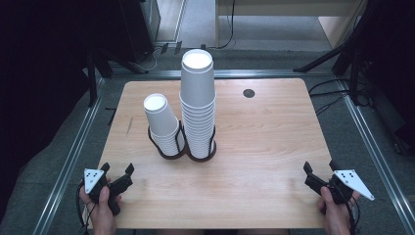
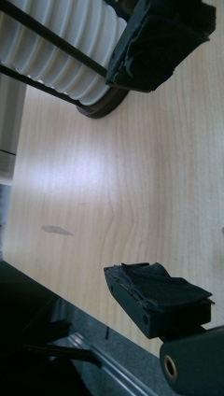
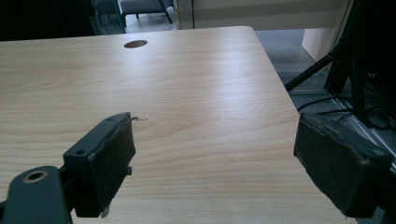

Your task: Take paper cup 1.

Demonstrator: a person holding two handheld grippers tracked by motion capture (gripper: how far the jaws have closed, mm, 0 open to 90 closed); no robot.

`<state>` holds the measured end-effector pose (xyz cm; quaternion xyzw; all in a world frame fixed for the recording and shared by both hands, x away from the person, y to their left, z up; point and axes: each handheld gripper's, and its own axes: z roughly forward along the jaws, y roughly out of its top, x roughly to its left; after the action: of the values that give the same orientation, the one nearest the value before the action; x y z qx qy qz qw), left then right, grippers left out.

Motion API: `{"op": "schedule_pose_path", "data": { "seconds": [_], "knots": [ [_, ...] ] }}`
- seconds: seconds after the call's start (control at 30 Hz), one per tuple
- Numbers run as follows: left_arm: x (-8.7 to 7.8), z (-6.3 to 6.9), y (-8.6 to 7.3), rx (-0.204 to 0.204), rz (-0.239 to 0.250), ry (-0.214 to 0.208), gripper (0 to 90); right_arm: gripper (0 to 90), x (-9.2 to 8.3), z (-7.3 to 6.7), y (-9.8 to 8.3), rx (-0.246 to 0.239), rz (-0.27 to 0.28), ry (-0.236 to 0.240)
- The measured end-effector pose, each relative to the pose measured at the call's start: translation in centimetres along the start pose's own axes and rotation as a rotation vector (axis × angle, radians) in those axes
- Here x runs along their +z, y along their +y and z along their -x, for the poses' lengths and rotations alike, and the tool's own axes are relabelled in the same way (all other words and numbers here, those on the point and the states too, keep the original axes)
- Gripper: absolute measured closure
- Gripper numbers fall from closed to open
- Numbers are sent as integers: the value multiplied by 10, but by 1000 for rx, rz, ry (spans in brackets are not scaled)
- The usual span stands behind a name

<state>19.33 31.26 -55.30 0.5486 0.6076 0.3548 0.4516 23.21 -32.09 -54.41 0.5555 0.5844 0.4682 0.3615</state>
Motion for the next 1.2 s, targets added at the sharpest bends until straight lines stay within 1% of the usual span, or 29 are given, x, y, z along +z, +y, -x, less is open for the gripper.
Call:
{"op": "schedule_pose_path", "data": {
  "seconds": [0.03,0.17,0.27,0.37,0.43,0.5,0.57,0.63,0.67,0.73,0.77,0.83,0.93,1.0,1.07,1.2],
  "knots": [
    [1,1,0,4,2,-1,84,125,0,0,0,3,1,0],
    [2,6,-1,-19,4,-37,83,125,-1,2,1,19,9,1],
    [1,8,-1,-17,12,-51,83,125,-1,2,1,20,13,0],
    [0,7,-1,-13,10,-53,83,126,0,0,1,0,9,0],
    [-1,6,-1,-19,13,-56,83,127,0,-2,1,-13,1,2],
    [-2,5,0,-28,13,-50,83,127,-1,-4,1,-26,-6,-1],
    [-3,6,2,-35,15,-52,83,127,-3,-6,1,-19,-9,0],
    [-4,9,4,-29,15,-58,83,126,-3,-7,2,-14,-11,0],
    [-5,10,5,-26,15,-60,83,126,-4,-8,3,-14,-7,7],
    [-5,12,7,-22,13,-58,83,126,-5,-12,6,-35,-7,17],
    [-5,13,7,-22,10,-58,82,126,-6,-14,7,-44,2,21],
    [-4,15,7,-19,3,-62,82,126,-10,-18,10,-50,5,24],
    [-5,20,9,-19,-1,-71,82,126,-14,-26,18,-40,13,47],
    [-6,25,10,-12,-6,-79,82,126,-18,-31,24,-36,25,61],
    [-6,29,12,-11,-6,-87,82,126,-20,-36,31,-33,27,62],
    [-5,40,21,-4,-12,-95,82,126,-21,-41,41,-17,35,81]
  ]
}}
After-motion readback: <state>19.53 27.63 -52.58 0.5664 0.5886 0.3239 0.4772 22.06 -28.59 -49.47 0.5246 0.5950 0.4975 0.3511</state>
